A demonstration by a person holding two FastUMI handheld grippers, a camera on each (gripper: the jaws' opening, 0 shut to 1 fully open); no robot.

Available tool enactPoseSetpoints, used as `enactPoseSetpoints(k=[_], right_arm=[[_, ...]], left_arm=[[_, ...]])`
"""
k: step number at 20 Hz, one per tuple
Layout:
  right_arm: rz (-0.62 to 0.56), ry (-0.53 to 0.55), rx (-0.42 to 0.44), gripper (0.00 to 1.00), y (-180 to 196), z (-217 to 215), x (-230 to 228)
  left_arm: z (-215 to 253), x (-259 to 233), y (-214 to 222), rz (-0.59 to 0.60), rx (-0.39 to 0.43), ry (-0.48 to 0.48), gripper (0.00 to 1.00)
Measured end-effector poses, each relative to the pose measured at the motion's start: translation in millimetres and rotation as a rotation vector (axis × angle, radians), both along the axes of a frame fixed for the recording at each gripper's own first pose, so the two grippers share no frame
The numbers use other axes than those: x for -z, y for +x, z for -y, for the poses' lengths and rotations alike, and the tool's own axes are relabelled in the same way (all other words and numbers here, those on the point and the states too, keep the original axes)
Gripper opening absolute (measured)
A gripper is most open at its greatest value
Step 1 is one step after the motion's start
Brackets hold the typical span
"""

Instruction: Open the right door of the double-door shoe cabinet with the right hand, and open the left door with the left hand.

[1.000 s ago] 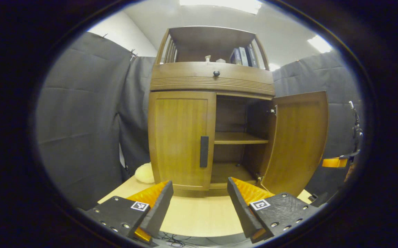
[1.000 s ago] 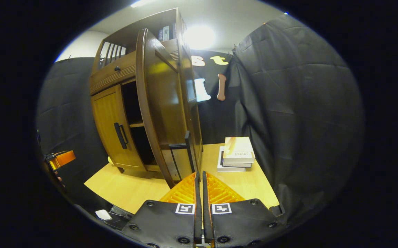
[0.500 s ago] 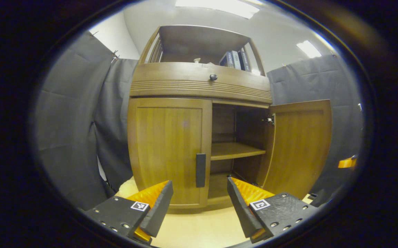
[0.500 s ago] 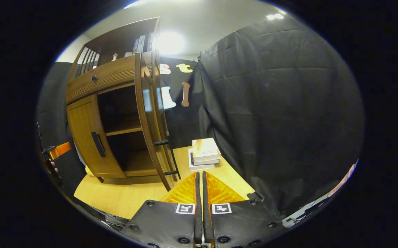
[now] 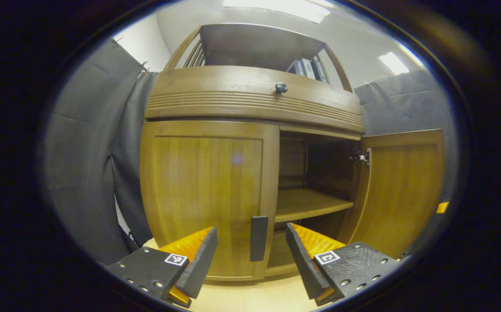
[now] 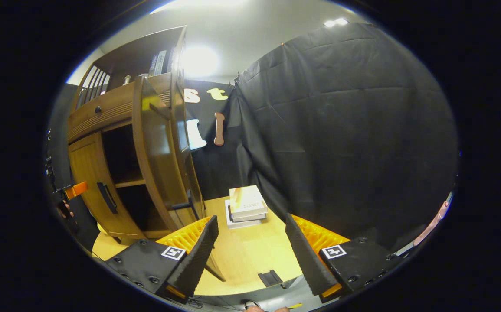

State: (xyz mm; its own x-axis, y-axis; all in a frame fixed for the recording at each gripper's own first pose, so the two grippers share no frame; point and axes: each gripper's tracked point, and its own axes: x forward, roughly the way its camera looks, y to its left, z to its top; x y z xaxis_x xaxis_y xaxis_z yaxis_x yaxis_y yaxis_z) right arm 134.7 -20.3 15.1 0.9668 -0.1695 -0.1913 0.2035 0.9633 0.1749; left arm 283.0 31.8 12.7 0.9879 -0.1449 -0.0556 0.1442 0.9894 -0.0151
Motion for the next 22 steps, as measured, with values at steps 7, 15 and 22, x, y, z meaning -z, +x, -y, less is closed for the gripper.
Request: enactPoseSetpoints(k=[7,15,22], right_arm=[[0.054,-0.009,0.053,0.98,58.6,39.5,-17.7],[0.007,-0.023,0.063,0.98,92.1,51.8,1.5],[-0.001,-0.032,0.047,0.98,115.5,53.1,5.0]], left_arm=[[14.9,24.7,47.2,-0.042,-0.028,0.014,0.92],[21.7,55.2,75.4,-0.092,-0.046,0.022,0.92],[23.7,70.3,87.6,-0.123,-0.063,0.015,0.85]])
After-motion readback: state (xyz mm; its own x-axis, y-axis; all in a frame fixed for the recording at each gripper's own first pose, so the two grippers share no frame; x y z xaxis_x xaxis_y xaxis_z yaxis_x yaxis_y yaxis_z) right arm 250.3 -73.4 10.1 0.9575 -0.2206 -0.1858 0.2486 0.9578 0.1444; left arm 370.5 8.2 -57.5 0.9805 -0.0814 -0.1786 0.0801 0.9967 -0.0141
